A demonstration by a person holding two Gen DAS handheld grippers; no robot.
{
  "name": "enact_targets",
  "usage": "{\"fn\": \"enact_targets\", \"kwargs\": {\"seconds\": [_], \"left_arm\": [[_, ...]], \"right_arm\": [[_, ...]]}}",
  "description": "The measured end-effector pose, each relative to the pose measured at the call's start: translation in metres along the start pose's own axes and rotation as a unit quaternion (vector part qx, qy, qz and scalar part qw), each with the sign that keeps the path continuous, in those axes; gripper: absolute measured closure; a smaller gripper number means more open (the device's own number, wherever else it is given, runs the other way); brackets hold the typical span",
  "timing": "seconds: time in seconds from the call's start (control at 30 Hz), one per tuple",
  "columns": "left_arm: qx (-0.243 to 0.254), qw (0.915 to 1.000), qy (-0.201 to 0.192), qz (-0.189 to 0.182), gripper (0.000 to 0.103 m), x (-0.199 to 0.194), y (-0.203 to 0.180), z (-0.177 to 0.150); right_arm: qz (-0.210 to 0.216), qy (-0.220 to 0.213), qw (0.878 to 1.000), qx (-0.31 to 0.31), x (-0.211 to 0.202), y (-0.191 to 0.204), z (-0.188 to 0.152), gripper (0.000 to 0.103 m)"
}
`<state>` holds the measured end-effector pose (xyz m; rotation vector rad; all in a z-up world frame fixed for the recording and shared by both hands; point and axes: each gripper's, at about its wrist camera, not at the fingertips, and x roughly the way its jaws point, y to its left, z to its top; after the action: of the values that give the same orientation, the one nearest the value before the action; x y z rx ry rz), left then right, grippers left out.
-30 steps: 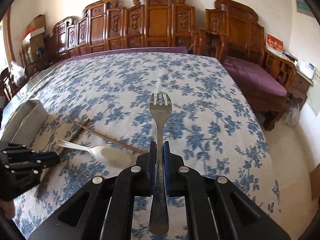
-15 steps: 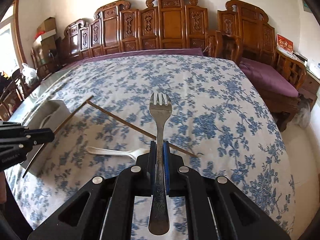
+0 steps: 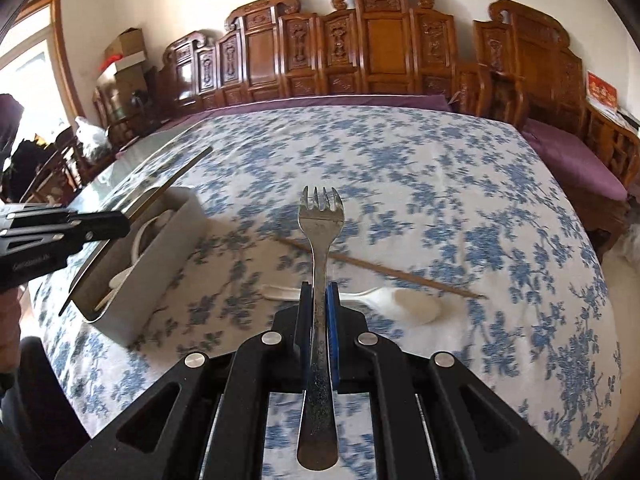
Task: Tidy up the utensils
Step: 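Grasp a wooden chopstick with the left gripper while the right holds the metal fork, then carry the chopstick into the grey tray and open the left gripper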
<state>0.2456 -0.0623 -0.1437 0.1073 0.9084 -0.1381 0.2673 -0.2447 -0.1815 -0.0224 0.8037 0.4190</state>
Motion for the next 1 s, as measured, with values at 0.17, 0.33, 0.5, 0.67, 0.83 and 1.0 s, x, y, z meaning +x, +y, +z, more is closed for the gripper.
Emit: {"fn": "enact_targets", "kwargs": {"seconds": [0.17, 0.33, 0.5, 0.67, 0.83, 1.0], "left_arm": [[-0.013, 0.9999, 0.006, 0.009, 0.098, 0.001, 0.023, -0.007], [-0.025, 0.9994, 0.015, 0.021, 0.098, 0.007, 0.046, -0.014], [-0.022, 0.9991, 0.02, 0.029, 0.098, 0.012, 0.062, -0.016], [-0.008, 0.9991, 0.032, 0.026, 0.098, 0.021, 0.075, -0.02], [-0.001, 0.9981, 0.054, 0.029, 0.098, 0.035, 0.085, -0.028], [-0.002, 0.997, 0.071, 0.031, 0.098, 0.047, 0.089, -0.033]], "right_arm": [[0.017, 0.0, 1.0, -0.02, -0.001, 0.026, 0.0, 0.094], [0.026, 0.003, 0.999, -0.04, 0.0, 0.047, -0.002, 0.094], [0.029, 0.01, 0.998, -0.054, 0.003, 0.059, -0.006, 0.094], [0.028, 0.015, 0.998, -0.054, 0.007, 0.059, -0.009, 0.094], [0.025, 0.018, 0.998, -0.051, 0.01, 0.055, -0.009, 0.094], [0.025, 0.019, 0.998, -0.049, 0.012, 0.053, -0.009, 0.094]]}}
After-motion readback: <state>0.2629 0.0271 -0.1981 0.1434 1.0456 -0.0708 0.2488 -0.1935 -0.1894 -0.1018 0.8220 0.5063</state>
